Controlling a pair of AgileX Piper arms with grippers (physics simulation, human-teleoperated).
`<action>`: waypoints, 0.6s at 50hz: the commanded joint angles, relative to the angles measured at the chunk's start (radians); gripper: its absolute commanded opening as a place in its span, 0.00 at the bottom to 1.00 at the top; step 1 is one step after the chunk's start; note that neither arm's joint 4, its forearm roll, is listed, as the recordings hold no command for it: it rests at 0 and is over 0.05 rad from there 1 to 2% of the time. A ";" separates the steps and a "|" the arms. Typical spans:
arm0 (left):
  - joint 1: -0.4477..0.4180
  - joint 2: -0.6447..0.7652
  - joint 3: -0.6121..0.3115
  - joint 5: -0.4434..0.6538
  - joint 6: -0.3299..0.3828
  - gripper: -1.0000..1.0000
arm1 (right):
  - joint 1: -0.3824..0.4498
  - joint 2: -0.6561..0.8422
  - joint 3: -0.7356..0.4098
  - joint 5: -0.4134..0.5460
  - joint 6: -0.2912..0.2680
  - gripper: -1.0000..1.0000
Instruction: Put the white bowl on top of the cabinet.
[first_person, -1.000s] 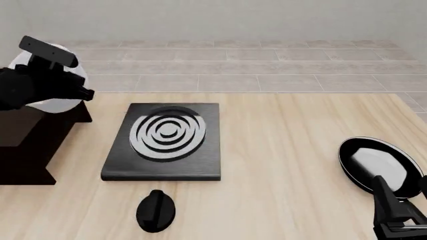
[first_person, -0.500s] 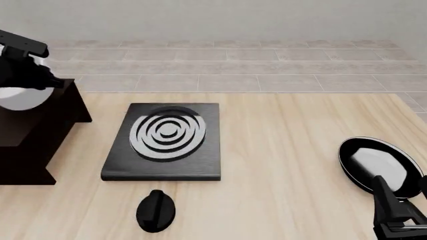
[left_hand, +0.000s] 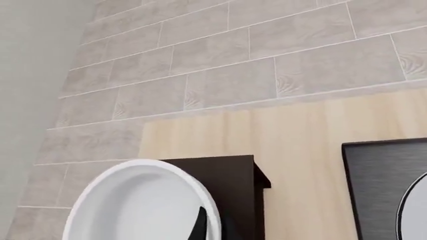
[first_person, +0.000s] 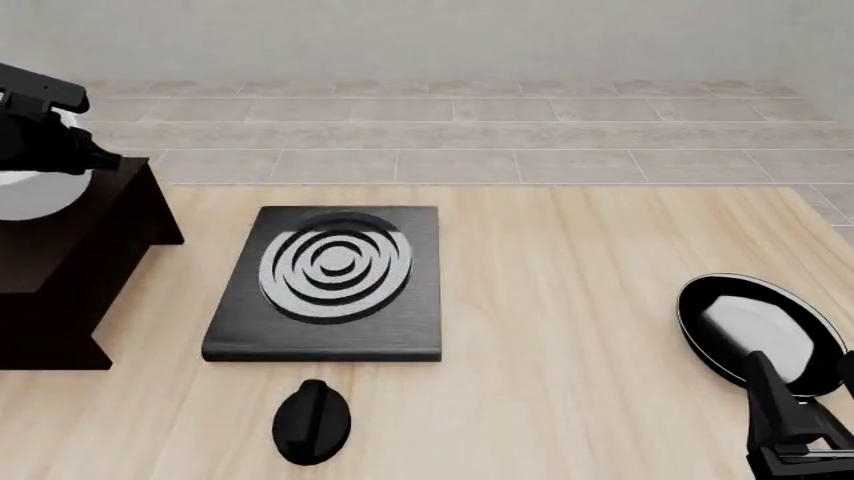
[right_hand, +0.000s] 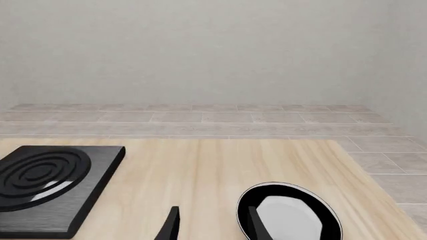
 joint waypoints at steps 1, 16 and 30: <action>0.038 0.083 0.062 -0.053 -0.034 0.00 | 0.000 0.000 0.000 0.000 0.000 1.00; 0.052 0.111 0.134 -0.111 -0.061 0.00 | 0.000 0.000 0.000 0.000 0.000 1.00; 0.038 0.053 0.080 -0.054 -0.067 1.00 | 0.000 0.000 0.000 0.000 0.000 1.00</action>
